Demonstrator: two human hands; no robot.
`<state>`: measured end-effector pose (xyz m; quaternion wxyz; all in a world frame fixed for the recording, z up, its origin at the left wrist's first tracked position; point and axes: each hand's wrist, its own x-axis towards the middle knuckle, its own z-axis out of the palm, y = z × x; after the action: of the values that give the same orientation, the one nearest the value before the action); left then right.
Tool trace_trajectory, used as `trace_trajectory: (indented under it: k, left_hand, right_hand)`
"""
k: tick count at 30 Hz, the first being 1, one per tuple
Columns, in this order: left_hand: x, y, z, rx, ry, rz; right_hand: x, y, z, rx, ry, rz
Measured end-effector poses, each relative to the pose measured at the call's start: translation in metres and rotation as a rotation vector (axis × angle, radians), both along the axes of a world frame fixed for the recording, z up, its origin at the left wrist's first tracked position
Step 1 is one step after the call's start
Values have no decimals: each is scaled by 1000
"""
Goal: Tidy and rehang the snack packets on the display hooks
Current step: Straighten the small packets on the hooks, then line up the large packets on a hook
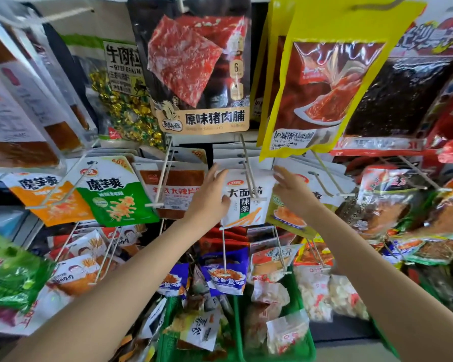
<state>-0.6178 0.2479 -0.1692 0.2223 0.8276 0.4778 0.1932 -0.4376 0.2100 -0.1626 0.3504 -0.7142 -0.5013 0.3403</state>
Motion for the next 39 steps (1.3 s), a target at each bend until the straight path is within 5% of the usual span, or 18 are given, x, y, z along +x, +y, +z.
trace_trajectory:
  k: [3, 6, 10, 16, 23, 32, 39]
  left_hand:
    - [-16, -17, 6, 129, -61, -70]
    - [-40, -27, 11, 391, -57, -163]
    - [-70, -22, 24, 576, -39, -78]
    - [-118, -10, 31, 556, -78, 190]
    - [-147, -11, 16, 511, -38, 245]
    - [-159, 1, 10, 482, -41, 139]
    - [-175, 7, 18, 244, -26, -113]
  right_hand:
    - [-11, -17, 23, 306, -11, -134]
    - [-44, -30, 47, 512, -142, 19]
    - [-96, 1, 53, 433, -352, 282]
    - [-129, 74, 10, 19, -623, 413]
    - [-142, 89, 0, 118, -780, 198]
    - [-152, 56, 18, 149, -1172, 315]
    - [-150, -1, 39, 129, -919, 427]
